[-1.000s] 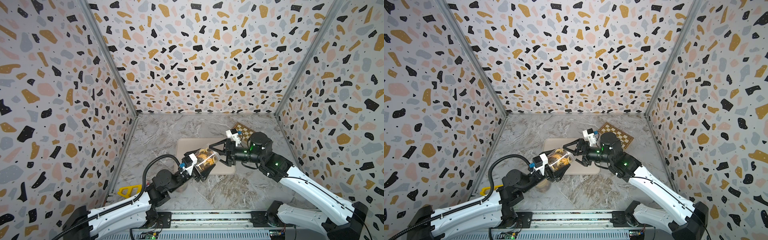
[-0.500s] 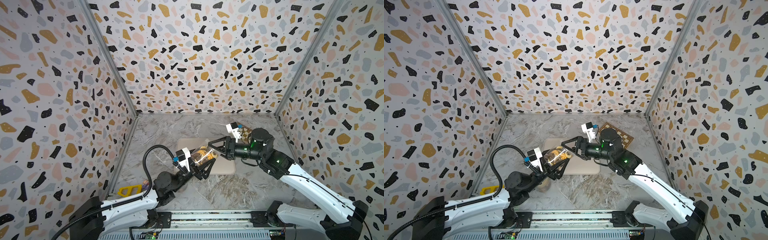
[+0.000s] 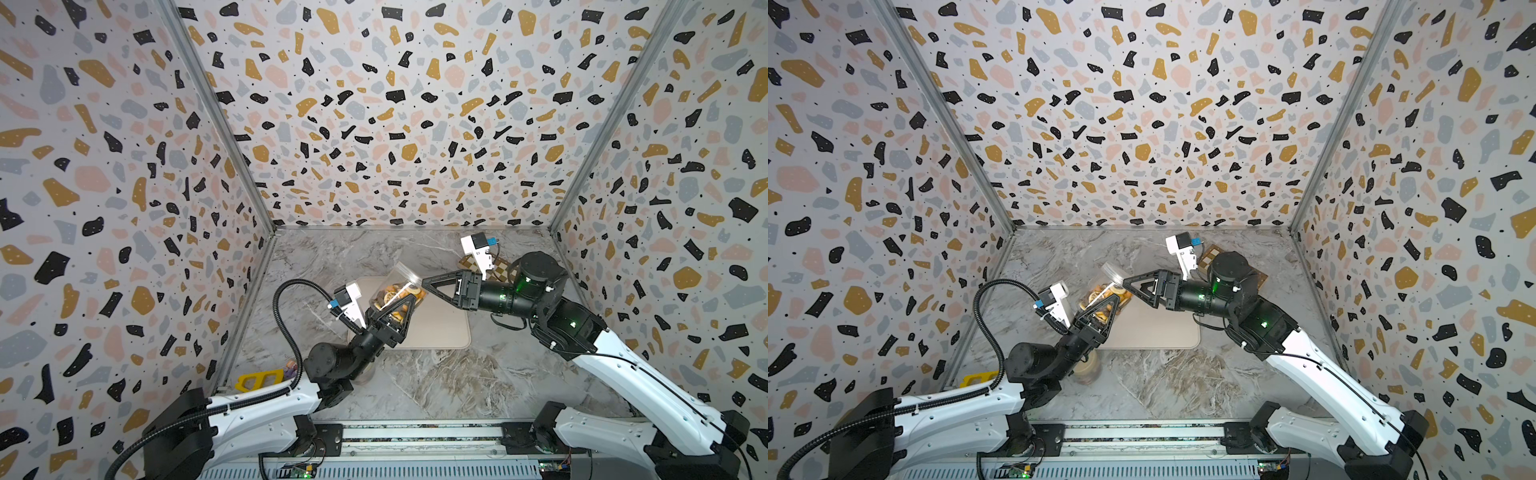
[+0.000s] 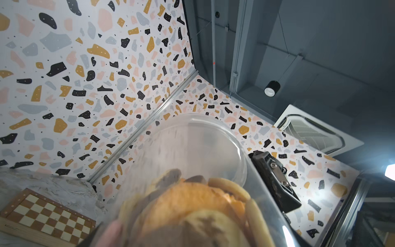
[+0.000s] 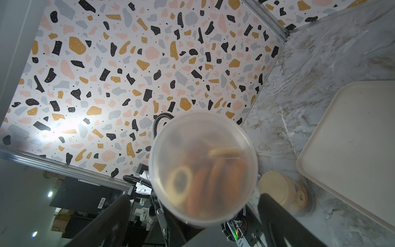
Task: Pour the cookies out of the jar
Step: Unscrew the lid from the jar.
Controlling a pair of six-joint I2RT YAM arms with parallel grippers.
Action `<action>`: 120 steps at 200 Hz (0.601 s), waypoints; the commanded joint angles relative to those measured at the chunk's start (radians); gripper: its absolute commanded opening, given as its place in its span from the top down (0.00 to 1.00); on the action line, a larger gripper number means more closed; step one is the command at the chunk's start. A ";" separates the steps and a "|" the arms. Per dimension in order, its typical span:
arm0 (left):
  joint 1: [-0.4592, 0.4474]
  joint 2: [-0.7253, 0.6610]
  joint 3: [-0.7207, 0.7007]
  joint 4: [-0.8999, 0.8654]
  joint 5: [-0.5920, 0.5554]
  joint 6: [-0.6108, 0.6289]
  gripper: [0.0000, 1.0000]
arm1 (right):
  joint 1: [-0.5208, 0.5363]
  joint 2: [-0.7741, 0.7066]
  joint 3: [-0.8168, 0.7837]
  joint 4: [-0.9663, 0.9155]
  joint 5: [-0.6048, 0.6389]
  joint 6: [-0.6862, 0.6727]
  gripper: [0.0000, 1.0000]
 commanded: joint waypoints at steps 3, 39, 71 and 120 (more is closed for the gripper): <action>0.001 -0.017 0.046 0.130 -0.002 -0.070 1.00 | 0.002 -0.031 0.065 0.009 0.006 -0.070 0.01; 0.021 -0.060 -0.011 0.119 0.013 0.072 1.00 | -0.023 -0.046 0.151 -0.164 0.033 -0.107 0.01; 0.040 -0.161 0.039 -0.238 0.167 0.407 1.00 | -0.148 0.053 0.252 -0.437 -0.065 -0.063 0.01; 0.040 -0.165 0.096 -0.430 0.204 0.674 1.00 | -0.111 0.048 0.225 -0.429 -0.030 0.068 0.01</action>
